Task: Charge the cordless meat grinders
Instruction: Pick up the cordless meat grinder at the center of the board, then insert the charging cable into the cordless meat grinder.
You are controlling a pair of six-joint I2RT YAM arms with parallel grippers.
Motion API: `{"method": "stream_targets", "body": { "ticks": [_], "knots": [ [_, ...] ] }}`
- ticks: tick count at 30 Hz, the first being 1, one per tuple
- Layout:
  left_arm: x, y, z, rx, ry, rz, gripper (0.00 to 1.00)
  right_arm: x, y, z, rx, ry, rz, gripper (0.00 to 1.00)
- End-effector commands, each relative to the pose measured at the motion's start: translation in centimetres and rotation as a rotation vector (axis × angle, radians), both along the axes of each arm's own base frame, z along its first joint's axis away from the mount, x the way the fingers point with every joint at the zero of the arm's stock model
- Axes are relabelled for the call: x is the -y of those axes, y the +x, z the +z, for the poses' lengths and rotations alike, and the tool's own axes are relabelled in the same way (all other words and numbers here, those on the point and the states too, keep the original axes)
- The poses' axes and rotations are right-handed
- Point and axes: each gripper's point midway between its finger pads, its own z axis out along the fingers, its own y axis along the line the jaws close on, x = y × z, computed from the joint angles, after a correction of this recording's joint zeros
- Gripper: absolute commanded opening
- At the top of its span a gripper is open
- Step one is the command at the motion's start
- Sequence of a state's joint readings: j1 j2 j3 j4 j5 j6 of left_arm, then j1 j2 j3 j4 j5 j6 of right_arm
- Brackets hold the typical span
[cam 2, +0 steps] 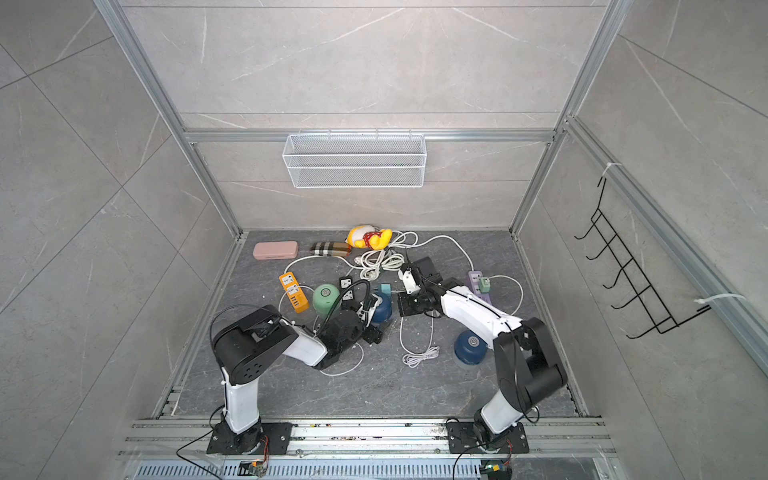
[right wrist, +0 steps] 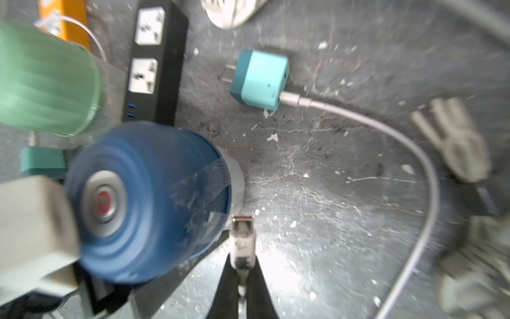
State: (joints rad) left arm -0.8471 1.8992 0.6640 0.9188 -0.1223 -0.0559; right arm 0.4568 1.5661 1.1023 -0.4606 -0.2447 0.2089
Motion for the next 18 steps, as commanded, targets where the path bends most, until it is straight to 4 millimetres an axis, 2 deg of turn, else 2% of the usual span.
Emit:
{"method": "stream_targets", "body": {
  "ticks": [1, 4, 9, 12, 18],
  "knots": [
    [-0.1, 0.0, 6.7, 0.121, -0.042, -0.018, 0.63, 0.4, -2.0, 2.1, 0.031, -0.035, 0.033, 0.00],
    [-1.2, -0.7, 8.7, 0.135, 0.016, -0.029, 0.61, -0.3, -3.4, 3.9, 0.085, -0.080, 0.083, 0.00],
    [-3.7, -2.0, 11.7, 0.194, 0.097, -0.024, 0.59, -2.6, -6.1, 7.0, 0.152, -0.042, 0.191, 0.00],
    [-4.9, -2.5, 12.8, 0.230, 0.133, -0.019, 0.59, -3.7, -7.6, 8.2, 0.168, -0.016, 0.238, 0.00],
    [-5.8, -2.7, 13.7, 0.279, 0.188, -0.016, 0.56, -5.7, -9.5, 9.6, 0.125, 0.008, 0.297, 0.00]
  ]
}}
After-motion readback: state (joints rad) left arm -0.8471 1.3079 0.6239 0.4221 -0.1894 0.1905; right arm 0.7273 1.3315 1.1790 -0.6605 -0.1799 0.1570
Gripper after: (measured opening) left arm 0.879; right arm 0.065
